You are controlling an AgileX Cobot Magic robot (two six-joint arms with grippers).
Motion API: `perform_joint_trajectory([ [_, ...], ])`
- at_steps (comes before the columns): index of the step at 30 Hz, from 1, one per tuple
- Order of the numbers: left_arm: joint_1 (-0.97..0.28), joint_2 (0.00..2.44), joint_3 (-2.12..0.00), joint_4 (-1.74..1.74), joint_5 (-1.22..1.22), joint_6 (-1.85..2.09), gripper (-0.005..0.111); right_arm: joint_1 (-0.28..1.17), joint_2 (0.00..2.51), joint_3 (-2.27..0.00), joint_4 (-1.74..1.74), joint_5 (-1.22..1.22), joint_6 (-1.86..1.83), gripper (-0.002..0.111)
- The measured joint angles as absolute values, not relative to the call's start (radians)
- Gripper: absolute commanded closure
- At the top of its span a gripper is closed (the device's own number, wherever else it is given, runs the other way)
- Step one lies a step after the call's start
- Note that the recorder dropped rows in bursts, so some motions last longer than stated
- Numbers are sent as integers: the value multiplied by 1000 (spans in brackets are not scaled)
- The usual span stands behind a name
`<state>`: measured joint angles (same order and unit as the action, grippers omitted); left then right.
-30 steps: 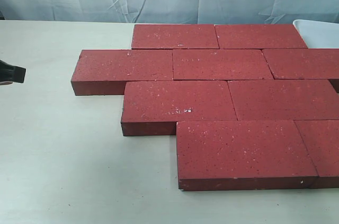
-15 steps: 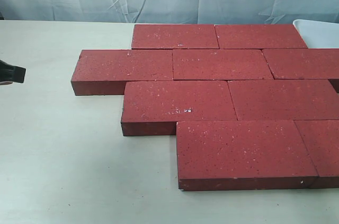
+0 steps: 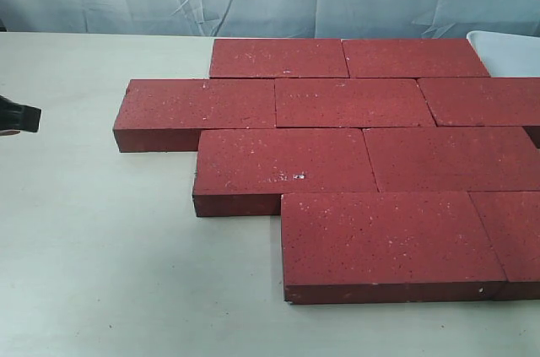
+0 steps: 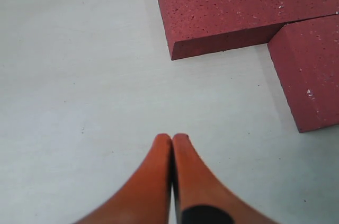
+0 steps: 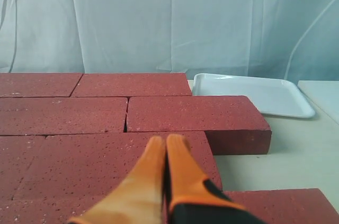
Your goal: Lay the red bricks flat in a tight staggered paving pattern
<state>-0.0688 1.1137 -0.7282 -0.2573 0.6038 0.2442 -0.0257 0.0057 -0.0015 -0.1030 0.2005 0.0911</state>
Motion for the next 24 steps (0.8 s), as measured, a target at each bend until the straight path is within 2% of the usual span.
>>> perform_joint_trajectory([
  [24,-69,1114,-728,-257,604,244,107,-26,6,-2,-105,240,85,109],
])
